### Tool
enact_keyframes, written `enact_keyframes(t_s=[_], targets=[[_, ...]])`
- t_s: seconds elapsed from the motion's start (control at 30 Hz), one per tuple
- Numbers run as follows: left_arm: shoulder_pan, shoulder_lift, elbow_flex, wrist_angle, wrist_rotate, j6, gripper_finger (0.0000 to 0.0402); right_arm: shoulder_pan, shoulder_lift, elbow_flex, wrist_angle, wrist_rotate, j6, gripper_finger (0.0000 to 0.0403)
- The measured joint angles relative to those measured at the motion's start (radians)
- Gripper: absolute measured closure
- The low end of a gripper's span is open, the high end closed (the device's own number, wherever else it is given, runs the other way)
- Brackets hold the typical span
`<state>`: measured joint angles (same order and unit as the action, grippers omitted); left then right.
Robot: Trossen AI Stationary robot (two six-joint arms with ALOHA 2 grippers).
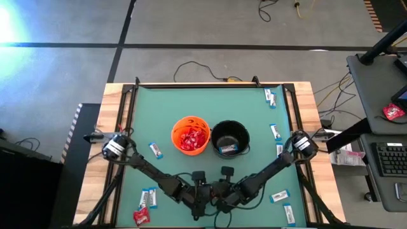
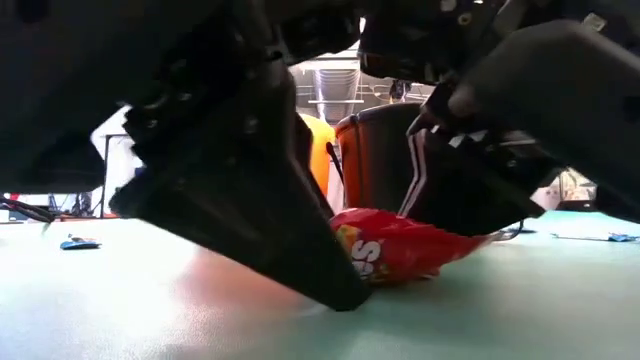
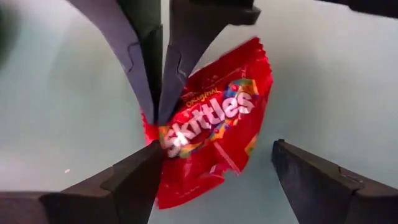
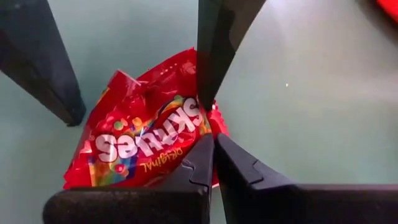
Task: Sort candy by brand, put in halloween buckets
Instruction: Put the red candy into the orange bucket
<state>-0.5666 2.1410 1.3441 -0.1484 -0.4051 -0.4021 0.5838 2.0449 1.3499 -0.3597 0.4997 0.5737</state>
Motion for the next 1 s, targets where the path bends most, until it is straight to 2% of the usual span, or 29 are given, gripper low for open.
enact_keyframes(t_s=[0.2,0.33,0.43,0.6,0.77,1.0], targets=[[0.004,0.053,0.004,0.07,-0.032,-0.086,0.0122,0.0,-0.011,0.001,-0.022,-0.011,0.001,0.0392],[0.004,0.087,0.006,0.098,-0.061,-0.133,0.0151,0.0,-0.021,0.001,-0.046,-0.018,0.014,0.0392],[0.004,0.116,0.006,0.133,-0.081,-0.159,0.0196,0.0,-0.025,0.001,-0.053,-0.017,0.014,0.0392],[0.004,0.123,0.006,0.145,-0.088,-0.192,0.0297,-0.002,-0.044,0.001,-0.122,-0.017,0.054,0.0392],[0.008,0.124,0.006,0.149,-0.086,-0.189,0.0385,-0.006,-0.111,0.005,-0.203,0.0,0.055,0.0392],[0.011,0.085,0.005,0.08,-0.079,-0.221,0.0385,0.003,-0.25,0.005,-0.395,0.0,0.065,0.0392]])
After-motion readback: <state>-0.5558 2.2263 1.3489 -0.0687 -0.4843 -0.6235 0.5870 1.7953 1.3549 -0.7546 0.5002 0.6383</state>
